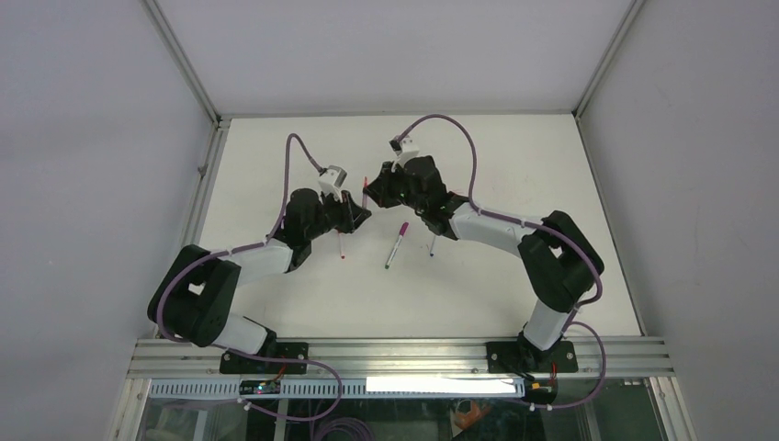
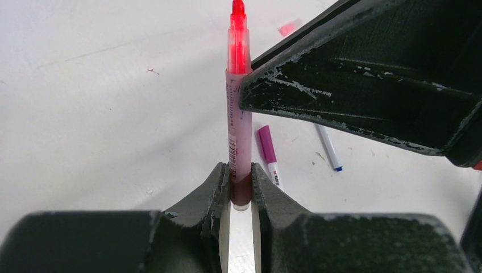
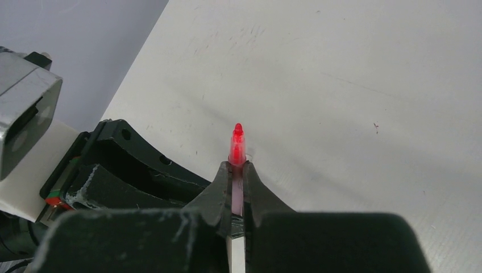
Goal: Insert the pens into the pen caps
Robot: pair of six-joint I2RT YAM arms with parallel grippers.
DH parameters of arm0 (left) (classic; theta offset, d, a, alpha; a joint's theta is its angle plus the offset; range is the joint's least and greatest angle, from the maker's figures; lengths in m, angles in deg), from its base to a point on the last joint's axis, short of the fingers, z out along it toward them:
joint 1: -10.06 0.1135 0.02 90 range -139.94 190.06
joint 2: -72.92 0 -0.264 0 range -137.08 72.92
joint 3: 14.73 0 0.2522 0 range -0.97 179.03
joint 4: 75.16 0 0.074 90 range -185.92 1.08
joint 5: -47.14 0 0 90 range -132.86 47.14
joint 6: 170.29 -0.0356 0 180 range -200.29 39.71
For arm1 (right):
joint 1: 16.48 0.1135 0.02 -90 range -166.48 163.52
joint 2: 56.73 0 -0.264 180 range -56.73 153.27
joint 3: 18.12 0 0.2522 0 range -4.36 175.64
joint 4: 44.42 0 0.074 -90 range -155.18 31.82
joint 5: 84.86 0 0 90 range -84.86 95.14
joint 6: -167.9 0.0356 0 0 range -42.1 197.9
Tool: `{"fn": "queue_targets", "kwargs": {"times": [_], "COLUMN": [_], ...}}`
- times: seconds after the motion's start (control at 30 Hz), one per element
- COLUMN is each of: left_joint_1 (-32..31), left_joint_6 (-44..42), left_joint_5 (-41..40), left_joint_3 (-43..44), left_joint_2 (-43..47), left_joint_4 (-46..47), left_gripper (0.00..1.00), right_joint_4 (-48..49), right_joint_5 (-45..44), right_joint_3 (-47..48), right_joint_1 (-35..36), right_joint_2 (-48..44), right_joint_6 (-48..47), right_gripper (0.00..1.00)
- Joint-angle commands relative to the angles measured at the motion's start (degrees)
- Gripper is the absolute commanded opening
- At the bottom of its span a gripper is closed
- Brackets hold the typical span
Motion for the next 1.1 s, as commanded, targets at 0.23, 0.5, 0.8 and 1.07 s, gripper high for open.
{"fn": "queue_targets", "kwargs": {"times": [0.23, 0.5, 0.8, 1.07], "left_joint_1": [0.3, 0.3, 0.2, 0.2], "left_joint_6": [-12.6, -16.0, -15.8, -15.7], "left_joint_5": [1.6, 3.7, 5.3, 3.7], "left_joint_3": [4.9, 4.7, 4.4, 2.9], "left_joint_2": [6.1, 9.0, 9.5, 13.3], "left_joint_4": [-13.8, -19.5, -18.7, -20.3], "left_gripper": [0.00, 0.00, 0.00, 0.00], "right_joint_4": [-0.6, -27.0, -61.9, -77.4], "right_joint_5": [-9.1, -25.3, -29.5, -25.1], "right_joint_3": [-4.2, 0.4, 15.7, 35.1], "right_joint_1": [-5.0, -14.4, -20.1, -21.1], "right_joint_2": [-8.8, -14.9, -5.0, 14.8], "right_joint_6": [0.4, 5.2, 38.9, 49.9], "right_gripper": [0.37, 0.42, 0.53, 0.56]}}
